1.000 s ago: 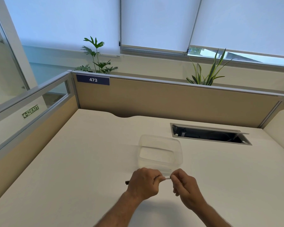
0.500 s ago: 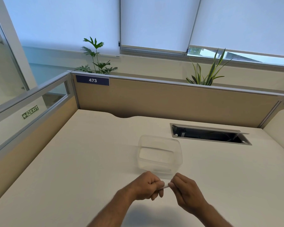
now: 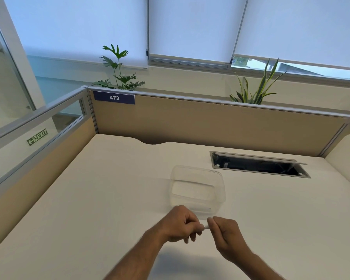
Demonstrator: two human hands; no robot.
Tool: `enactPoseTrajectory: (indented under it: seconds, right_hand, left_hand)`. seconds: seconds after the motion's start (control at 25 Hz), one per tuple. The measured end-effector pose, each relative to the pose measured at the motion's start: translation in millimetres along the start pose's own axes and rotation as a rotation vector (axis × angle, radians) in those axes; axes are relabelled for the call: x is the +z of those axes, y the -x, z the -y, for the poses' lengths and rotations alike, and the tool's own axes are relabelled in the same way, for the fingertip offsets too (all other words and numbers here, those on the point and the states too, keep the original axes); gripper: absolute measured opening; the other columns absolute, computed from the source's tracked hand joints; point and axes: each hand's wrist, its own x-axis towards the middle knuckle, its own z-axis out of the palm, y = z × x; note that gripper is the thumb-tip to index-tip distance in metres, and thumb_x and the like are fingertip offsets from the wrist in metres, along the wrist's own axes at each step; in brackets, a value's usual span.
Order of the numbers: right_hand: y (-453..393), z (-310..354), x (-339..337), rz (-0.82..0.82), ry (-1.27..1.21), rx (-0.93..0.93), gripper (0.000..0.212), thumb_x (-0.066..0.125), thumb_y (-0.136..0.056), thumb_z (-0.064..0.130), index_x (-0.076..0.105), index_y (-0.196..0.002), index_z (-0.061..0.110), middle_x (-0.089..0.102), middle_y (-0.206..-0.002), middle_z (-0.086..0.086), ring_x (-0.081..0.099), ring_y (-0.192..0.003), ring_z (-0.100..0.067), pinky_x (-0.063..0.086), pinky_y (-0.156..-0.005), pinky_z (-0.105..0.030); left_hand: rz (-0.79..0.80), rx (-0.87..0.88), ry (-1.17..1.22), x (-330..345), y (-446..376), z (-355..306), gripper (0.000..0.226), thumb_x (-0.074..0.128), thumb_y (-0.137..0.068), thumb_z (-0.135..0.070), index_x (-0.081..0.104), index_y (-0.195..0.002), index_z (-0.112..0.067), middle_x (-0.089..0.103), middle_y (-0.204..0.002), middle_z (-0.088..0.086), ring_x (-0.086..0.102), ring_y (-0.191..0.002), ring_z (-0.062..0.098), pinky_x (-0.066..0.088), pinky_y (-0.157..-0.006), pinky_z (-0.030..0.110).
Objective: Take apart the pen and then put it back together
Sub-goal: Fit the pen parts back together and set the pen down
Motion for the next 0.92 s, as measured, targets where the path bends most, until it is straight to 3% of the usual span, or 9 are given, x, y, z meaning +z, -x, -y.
enactPoseTrajectory:
  seconds: [0.12,0.2,0.28,0.48,0.6,0.8,0.92]
  right_hand:
    - [-3,3,7,-0.025,-0.136,0.216,0.055,0.051,-0.1,0.01,0.05,-0.048,0.027,0.035,-0.043,0.012,0.029,-0.045,-0.004,0.026,-0.046,-0.021]
    - [-5,10,14,-0.07,-0.289,0.433,0.059,0.048,-0.102,0.014,0.037,-0.045,0.02,0.031,-0.043,0.009,0.028,-0.042,-0.013,0.027,-0.047,-0.027]
    - [-8,18,18,-0.09,-0.544,0.678,0.062,0.043,-0.105,0.02,0.035,-0.043,0.021,0.028,-0.041,0.003,0.024,-0.034,-0.013,0.024,-0.04,-0.021]
    - [-18,36,12,-0.067,-1.064,1.241,0.044,0.044,-0.096,0.018,0.036,-0.053,0.02,0.024,-0.042,0.005,0.018,-0.029,-0.009,0.014,-0.03,-0.011]
    - [-23,41,9,-0.049,-1.14,1.349,0.048,0.04,-0.094,0.014,0.036,-0.046,0.02,0.022,-0.041,0.006,0.016,-0.027,-0.008,0.014,-0.029,-0.008]
    - [-24,42,7,-0.024,-1.148,1.373,0.042,0.042,-0.091,0.017,0.035,-0.05,0.021,0.024,-0.041,0.005,0.019,-0.028,-0.009,0.016,-0.03,-0.009]
    - [-23,37,5,-0.017,-1.094,1.282,0.052,0.051,-0.091,0.042,0.046,-0.047,0.015,0.034,-0.044,-0.001,0.032,-0.033,-0.015,0.023,-0.034,-0.016]
  left_hand:
    - [-0.198,0.087,-0.098,2,-5,-1,0.011,0.079,-0.077,-0.029,0.078,-0.083,-0.02,0.074,-0.068,-0.003,0.063,-0.055,0.007,0.056,-0.057,0.027]
    - [-0.342,0.188,-0.168,4,-7,-1,0.014,0.083,-0.07,-0.029,0.076,-0.079,-0.021,0.073,-0.066,-0.004,0.061,-0.058,0.008,0.053,-0.055,0.026]
    - [-0.47,0.325,-0.316,6,-10,0,0.014,0.084,-0.068,-0.025,0.072,-0.072,-0.019,0.07,-0.065,-0.003,0.058,-0.06,0.009,0.049,-0.055,0.026]
    - [-0.638,0.622,-0.702,6,-12,6,0.023,0.08,-0.071,-0.012,0.06,-0.061,-0.015,0.06,-0.059,0.0,0.05,-0.058,0.02,0.044,-0.05,0.034]
    - [-0.671,0.707,-0.766,7,-13,11,0.027,0.076,-0.076,-0.007,0.055,-0.06,-0.015,0.058,-0.06,0.0,0.047,-0.059,0.021,0.042,-0.051,0.034]
    - [-0.677,0.712,-0.78,10,-13,13,0.025,0.075,-0.079,-0.011,0.057,-0.062,-0.014,0.06,-0.062,0.001,0.048,-0.06,0.021,0.042,-0.052,0.033]
    - [-0.681,0.584,-0.641,12,-12,10,0.024,0.08,-0.073,-0.016,0.058,-0.066,-0.015,0.062,-0.064,-0.001,0.052,-0.062,0.019,0.046,-0.053,0.034]
